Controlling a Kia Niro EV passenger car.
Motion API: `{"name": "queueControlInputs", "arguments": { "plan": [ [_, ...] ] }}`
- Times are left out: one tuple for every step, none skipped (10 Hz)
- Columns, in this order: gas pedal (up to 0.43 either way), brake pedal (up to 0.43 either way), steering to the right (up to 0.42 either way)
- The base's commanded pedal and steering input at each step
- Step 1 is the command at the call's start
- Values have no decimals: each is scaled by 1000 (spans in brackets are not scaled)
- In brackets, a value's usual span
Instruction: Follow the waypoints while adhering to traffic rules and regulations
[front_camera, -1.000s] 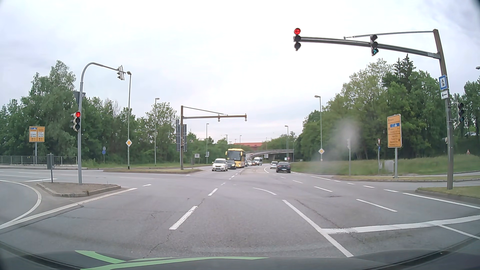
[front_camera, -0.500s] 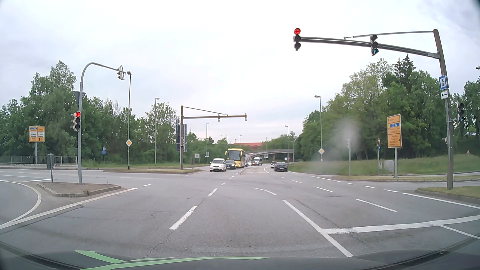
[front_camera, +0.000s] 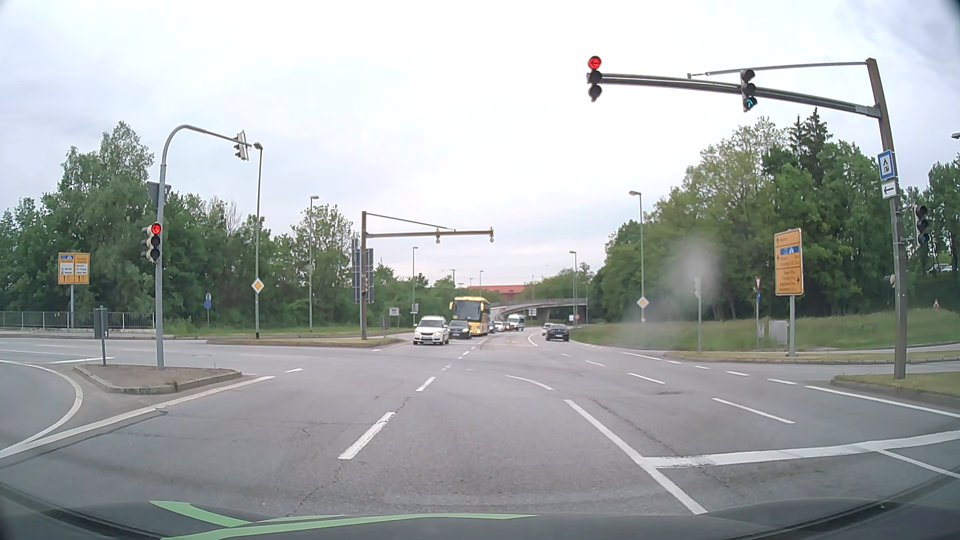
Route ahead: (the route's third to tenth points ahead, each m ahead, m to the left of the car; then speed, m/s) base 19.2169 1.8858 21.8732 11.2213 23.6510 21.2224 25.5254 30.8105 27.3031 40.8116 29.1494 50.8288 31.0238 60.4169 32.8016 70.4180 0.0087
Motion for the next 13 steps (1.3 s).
{"name": "queueControlInputs", "arguments": {
  "plan": [
    [0,311,4],
    [0,311,4],
    [0,311,4],
    [0,311,4],
    [0,311,4],
    [0,311,4],
    [0,311,4],
    [0,311,4],
    [0,311,4],
    [0,311,4],
    [0,311,4],
    [0,311,4],
    [0,311,4]
  ]
}}
